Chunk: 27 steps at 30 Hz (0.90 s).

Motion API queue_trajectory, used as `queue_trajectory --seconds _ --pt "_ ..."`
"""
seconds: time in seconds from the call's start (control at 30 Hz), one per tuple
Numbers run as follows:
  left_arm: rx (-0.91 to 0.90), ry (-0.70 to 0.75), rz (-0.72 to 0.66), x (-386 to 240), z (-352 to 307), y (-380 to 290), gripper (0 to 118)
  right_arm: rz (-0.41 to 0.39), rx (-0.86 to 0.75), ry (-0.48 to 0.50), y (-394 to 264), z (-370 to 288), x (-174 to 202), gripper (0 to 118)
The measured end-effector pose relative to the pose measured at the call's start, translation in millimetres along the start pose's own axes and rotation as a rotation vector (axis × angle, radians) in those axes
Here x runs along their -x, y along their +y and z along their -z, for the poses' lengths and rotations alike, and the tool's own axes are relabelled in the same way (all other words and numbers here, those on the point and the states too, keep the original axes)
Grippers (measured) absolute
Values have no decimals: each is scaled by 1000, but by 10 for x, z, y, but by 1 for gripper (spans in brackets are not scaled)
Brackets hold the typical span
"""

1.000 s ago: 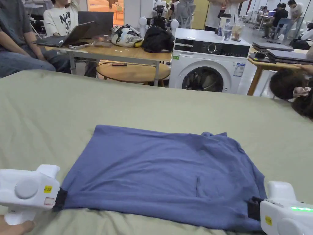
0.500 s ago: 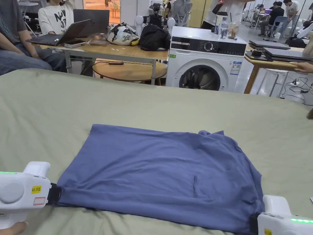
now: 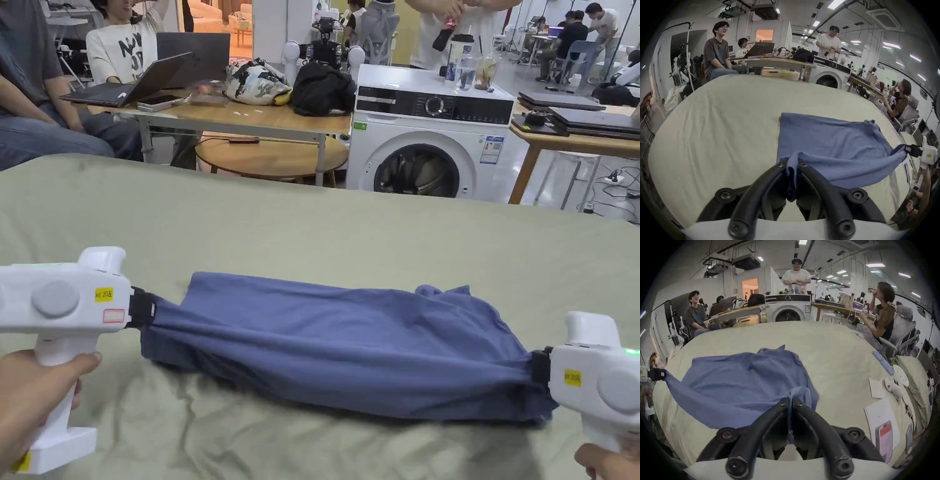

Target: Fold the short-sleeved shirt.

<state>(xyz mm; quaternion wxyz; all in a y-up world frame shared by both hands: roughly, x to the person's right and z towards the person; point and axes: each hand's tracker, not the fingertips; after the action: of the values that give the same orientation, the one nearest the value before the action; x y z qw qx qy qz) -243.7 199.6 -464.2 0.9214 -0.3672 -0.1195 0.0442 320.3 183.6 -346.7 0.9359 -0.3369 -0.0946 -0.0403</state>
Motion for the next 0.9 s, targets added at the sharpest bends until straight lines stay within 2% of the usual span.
queue_trajectory --seconds 0.1,0.3,0.53,0.57,0.63,0.67,0.7,0.73,0.87,0.9 --pt "60 14 -1 32 348 188 3 15 27 9 187 339 -7 1" --pt "181 40 31 49 934 245 3 -4 90 -11 284 932 73 1" --pt "207 40 -5 79 1137 192 4 -41 101 -39 252 1128 138 4" --pt "203 42 -11 64 1118 180 9 -49 87 -41 243 1085 148 6" --pt "172 40 -6 29 1034 158 37 -57 13 -53 233 958 187 30" --pt "143 23 -9 25 972 146 41 -51 -22 -61 225 869 220 42" --pt "124 8 -11 0 896 130 45 -44 -64 -58 213 771 254 48" --pt "87 -4 -14 -33 830 113 48 -40 -97 -52 204 683 288 48" --pt "-60 -55 2 -158 469 -15 49 -10 -220 -40 106 367 478 47" --pt "-97 -63 3 -199 375 -57 49 -3 -244 -27 65 233 591 42"
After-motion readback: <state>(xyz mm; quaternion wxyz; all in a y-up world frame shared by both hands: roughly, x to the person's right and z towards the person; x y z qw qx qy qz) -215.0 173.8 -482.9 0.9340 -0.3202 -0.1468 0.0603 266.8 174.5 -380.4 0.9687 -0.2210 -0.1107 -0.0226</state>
